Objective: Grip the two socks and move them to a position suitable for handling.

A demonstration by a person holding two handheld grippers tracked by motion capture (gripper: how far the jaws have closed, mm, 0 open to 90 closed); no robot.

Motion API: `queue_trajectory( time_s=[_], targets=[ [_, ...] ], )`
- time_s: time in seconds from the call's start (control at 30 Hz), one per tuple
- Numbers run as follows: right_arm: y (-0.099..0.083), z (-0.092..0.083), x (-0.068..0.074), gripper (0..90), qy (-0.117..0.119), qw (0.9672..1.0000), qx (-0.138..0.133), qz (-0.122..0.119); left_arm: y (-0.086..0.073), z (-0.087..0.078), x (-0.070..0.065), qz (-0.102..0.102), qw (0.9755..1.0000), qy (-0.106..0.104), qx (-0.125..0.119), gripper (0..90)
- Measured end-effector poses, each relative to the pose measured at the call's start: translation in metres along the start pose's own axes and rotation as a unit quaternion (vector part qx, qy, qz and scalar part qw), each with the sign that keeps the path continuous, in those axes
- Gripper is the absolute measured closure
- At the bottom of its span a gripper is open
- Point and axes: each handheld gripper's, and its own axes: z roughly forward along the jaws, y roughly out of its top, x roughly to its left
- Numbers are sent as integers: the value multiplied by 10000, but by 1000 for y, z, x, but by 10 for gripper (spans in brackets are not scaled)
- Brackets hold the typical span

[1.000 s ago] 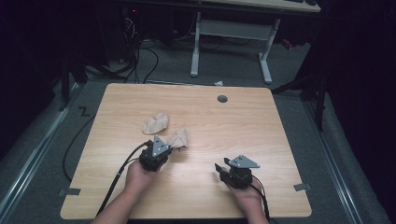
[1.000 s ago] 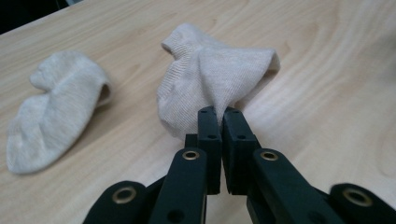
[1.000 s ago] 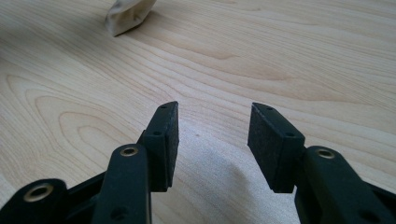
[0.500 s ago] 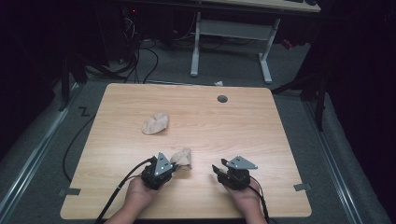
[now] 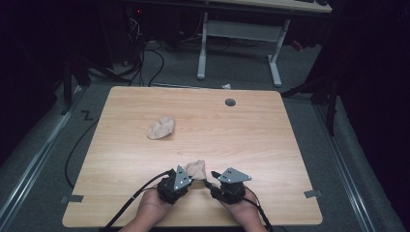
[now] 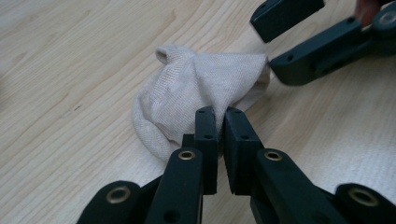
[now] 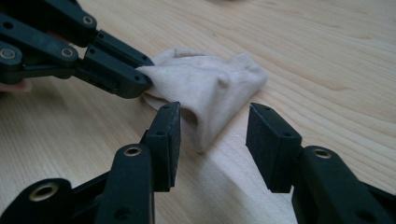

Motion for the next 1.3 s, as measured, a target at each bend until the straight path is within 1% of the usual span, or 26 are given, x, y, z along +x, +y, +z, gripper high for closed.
queue_trajectory(
  time_s=[0.03, 0.07, 0.13, 0.17, 0.27, 0.3, 0.33, 0.37, 0.43, 0.47, 0.5, 0.53, 0.57, 0.6, 0.63, 0.7, 0.77, 0.8, 0.83, 0.87, 0.9, 0.97, 1.0, 1.13, 1.2, 1.3],
  targets=[
    [0, 0, 0, 561, 0, 10000, 0, 0, 0, 0, 0, 0, 10000, 0, 0, 844],
    [0, 2, 3, 575, -25, 9999, 62, -89, 1, 0, -2, 14, 10000, -10, -15, 841],
    [0, 4, 4, 590, -25, 9997, 101, -199, 2, -1, -3, 16, 10000, -46, -26, 835],
    [0, 5, 5, 614, -41, 9997, 112, -222, 3, -1, -3, 14, 10000, -67, -26, 829],
    [0, 6, 8, 747, -76, 9992, 112, -373, 4, -2, -6, 53, 9999, -92, -64, 811],
    [0, 6, 8, 747, -76, 9992, 112, -373, 4, -2, -6, 53, 9999, -92, -64, 796],
    [0, 6, 9, 844, -106, 9993, 165, -330, 5, -4, -7, 51, 9999, -130, -97, 775],
    [0, 6, 9, 867, -99, 9992, 186, -333, 5, -5, -7, 19, 9998, -150, -151, 754],
    [1, 6, 9, 882, -84, 9992, 212, -342, 6, -8, -7, 7, 9996, -164, -211, 693],
    [0, 7, 9, 884, -108, 9989, 280, -357, 7, -15, -7, 1, 9992, -167, -373, 662],
    [0, 7, 9, 884, -108, 9989, 280, -357, 7, -15, -7, 1, 9992, -167, -373, 640],
    [0, 8, 8, 884, -126, 9989, 283, -357, 7, -19, -7, -31, 9988, -142, -458, 622],
    [0, 8, 8, 885, -132, 9990, 282, -336, 7, -26, -2, -109, 9983, -53, -578, 618],
    [0, 8, 8, 885, -132, 9990, 290, -323, 6, -28, 3, -179, 9980, 32, -603, 618],
    [0, 8, 7, 884, -137, 9991, 274, -306, 4, -28, 8, -300, 9976, 79, -616, 623],
    [0, 8, 7, 884, -129, 9991, 291, -285, -1, -26, 21, -497, 9971, 206, -531, 685],
    [0, 8, 6, 884, -121, 9991, 302, -263, -5, -19, 31, -624, 9969, 317, -345, 757],
    [0, 8, 6, 884, -121, 9991, 302, -263, -5, -19, 31, -624, 9969, 317, -345, 780],
    [-1, 9, 5, 883, -133, 9991, 309, -255, -6, -13, 36, -755, 9963, 340, -212, 793],
    [-1, 9, 5, 884, -140, 9991, 314, -259, -6, -7, 40, -898, 9956, 245, -139, 796],
    [-1, 8, 5, 883, -150, 9990, 338, -268, -5, -4, 40, -934, 9953, 199, -140, 796],
    [-1, 9, 5, 883, -155, 9989, 342, -288, -5, -2, 39, -927, 9954, 181, -136, 797],
    [-2, 9, 4, 883, -171, 9988, 366, -280, -4, 5, 37, -905, 9958, 151, -74, 797],
    [-2, 10, 2, 881, -198, 9988, 383, -238, -7, 16, 33, -862, 9961, 121, 124, 809],
    [-3, 8, 1, 879, -233, 9987, 406, -190, -10, 18, 30, -819, 9964, 133, 172, 828],
    [-4, 6, -2, 869, -260, 9987, 406, -169, -11, 17, 30, -840, 9963, 125, 141, 839]
  ],
)
